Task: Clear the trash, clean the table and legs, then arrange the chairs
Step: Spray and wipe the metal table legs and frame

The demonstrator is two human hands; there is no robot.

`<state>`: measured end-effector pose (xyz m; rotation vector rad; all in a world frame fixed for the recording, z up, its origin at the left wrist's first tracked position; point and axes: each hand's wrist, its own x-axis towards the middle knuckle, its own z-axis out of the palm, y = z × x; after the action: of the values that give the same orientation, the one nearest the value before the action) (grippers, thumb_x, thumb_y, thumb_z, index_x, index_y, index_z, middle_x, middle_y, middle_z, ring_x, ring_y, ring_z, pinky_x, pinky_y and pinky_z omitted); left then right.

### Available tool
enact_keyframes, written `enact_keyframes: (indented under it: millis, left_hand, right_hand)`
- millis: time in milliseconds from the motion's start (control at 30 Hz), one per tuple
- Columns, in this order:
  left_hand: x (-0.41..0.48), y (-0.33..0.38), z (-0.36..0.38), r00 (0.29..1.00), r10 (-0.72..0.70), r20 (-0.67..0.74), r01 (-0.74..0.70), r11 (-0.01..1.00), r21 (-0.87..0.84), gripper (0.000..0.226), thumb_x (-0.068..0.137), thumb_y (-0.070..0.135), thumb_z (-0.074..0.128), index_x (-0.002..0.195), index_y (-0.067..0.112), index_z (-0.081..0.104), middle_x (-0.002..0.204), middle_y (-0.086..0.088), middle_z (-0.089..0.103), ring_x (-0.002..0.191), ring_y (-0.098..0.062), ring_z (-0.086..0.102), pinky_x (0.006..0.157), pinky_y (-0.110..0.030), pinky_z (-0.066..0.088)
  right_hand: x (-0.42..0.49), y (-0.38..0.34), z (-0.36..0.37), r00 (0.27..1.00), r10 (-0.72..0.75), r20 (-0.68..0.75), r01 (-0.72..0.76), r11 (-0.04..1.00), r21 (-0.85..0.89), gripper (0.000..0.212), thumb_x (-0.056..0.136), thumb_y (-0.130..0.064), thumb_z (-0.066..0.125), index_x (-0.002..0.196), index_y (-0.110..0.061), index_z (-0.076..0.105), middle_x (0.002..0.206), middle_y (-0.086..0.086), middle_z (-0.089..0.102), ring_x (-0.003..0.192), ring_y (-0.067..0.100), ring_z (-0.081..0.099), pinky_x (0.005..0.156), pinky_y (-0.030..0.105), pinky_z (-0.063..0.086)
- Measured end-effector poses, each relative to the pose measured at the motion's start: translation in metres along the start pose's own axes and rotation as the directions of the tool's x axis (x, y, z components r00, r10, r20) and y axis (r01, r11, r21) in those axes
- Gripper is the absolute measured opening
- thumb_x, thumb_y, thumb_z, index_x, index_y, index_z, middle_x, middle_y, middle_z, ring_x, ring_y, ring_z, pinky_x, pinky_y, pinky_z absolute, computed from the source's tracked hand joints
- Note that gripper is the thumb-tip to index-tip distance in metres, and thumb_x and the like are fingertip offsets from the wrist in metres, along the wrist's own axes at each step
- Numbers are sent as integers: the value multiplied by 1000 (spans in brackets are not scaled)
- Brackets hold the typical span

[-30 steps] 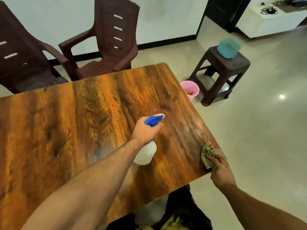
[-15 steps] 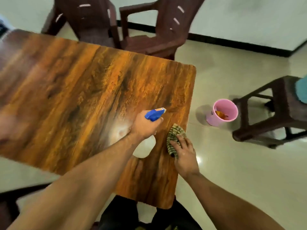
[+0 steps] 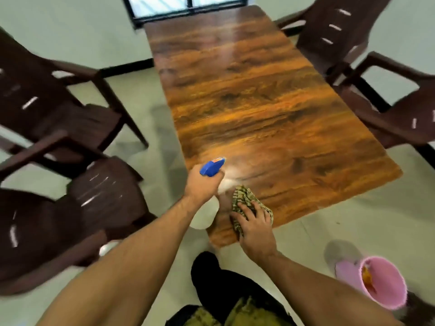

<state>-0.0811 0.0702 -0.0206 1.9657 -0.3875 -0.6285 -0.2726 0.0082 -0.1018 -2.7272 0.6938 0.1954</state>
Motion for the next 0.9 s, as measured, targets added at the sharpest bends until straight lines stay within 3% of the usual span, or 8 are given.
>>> enact_keyframes:
  millis: [133, 233, 300, 400, 533, 600, 700, 900]
  left_hand:
    - [-77, -63, -21, 934, -160, -320, 132, 985, -107, 39, 80, 21, 65, 56, 17, 36, 52, 1, 34, 53, -15, 33, 50, -32, 32]
    - [-140, -105, -28, 824, -270, -499, 232, 963, -139, 38, 78, 32, 64, 60, 9, 40, 52, -7, 38, 52, -17, 35, 51, -39, 42]
    - [-179, -120, -22, 758, -364, -541, 312, 931, -189, 33, 82, 29, 66, 64, 10, 45, 56, -8, 42, 54, -18, 38, 55, -37, 43]
    - [-217, -139, 11, 676, -459, -577, 392, 887, -246, 33, 88, 18, 69, 65, 15, 45, 58, 0, 41, 56, -17, 35, 56, -32, 37]
    - [-227, -158, 79, 679, -566, -467, 523, 820, -233, 19, 87, 20, 69, 75, 10, 59, 65, -3, 53, 59, -18, 45, 61, -31, 42]
    - [-222, -168, 115, 729, -597, -335, 570, 801, -185, 17, 86, 18, 71, 74, 16, 59, 68, -3, 56, 62, -19, 48, 58, -28, 40]
    - [-208, -190, 174, 762, -613, -208, 586, 790, -180, 19, 85, 16, 72, 76, 22, 57, 73, -3, 57, 64, -19, 49, 59, -26, 39]
    - [-168, -268, 261, 743, -648, -167, 611, 759, -226, 22, 87, 21, 72, 75, 25, 53, 69, 1, 52, 60, -16, 46, 57, -25, 38]
  right_hand:
    - [-34, -12, 14, 936, -324, 134, 337, 937, -93, 53, 73, -25, 42, 119, -30, 68, 134, 2, 61, 124, 41, 52, 99, 55, 44]
    - [-52, -10, 14, 871, -450, 199, 483, 859, -169, 48, 71, -19, 60, 117, -30, 68, 131, 2, 62, 121, 38, 55, 97, 52, 39]
    - [-54, -2, 12, 817, -531, 224, 569, 805, -168, 48, 70, -15, 70, 116, -29, 67, 130, 2, 61, 120, 36, 54, 94, 51, 41]
    - [-52, 21, 9, 644, -704, 299, 763, 620, -182, 37, 75, -18, 72, 111, -27, 68, 124, 3, 63, 115, 33, 57, 86, 47, 48]
    - [-40, 69, 20, 475, -749, 461, 872, 471, -132, 35, 84, -25, 53, 117, -26, 67, 124, 4, 62, 112, 31, 58, 86, 47, 50]
    - [-26, 93, 25, 487, -687, 539, 847, 523, -98, 41, 89, -27, 37, 120, -27, 63, 130, 4, 55, 118, 32, 52, 91, 45, 47]
    - [8, 141, 51, 544, -557, 628, 761, 642, -91, 29, 92, -20, 45, 117, -30, 56, 127, 0, 46, 119, 31, 45, 93, 40, 43]
    - [50, 201, 130, 613, -453, 647, 677, 723, -136, 47, 94, -7, 39, 135, -25, 51, 137, 0, 43, 124, 28, 41, 92, 39, 43]
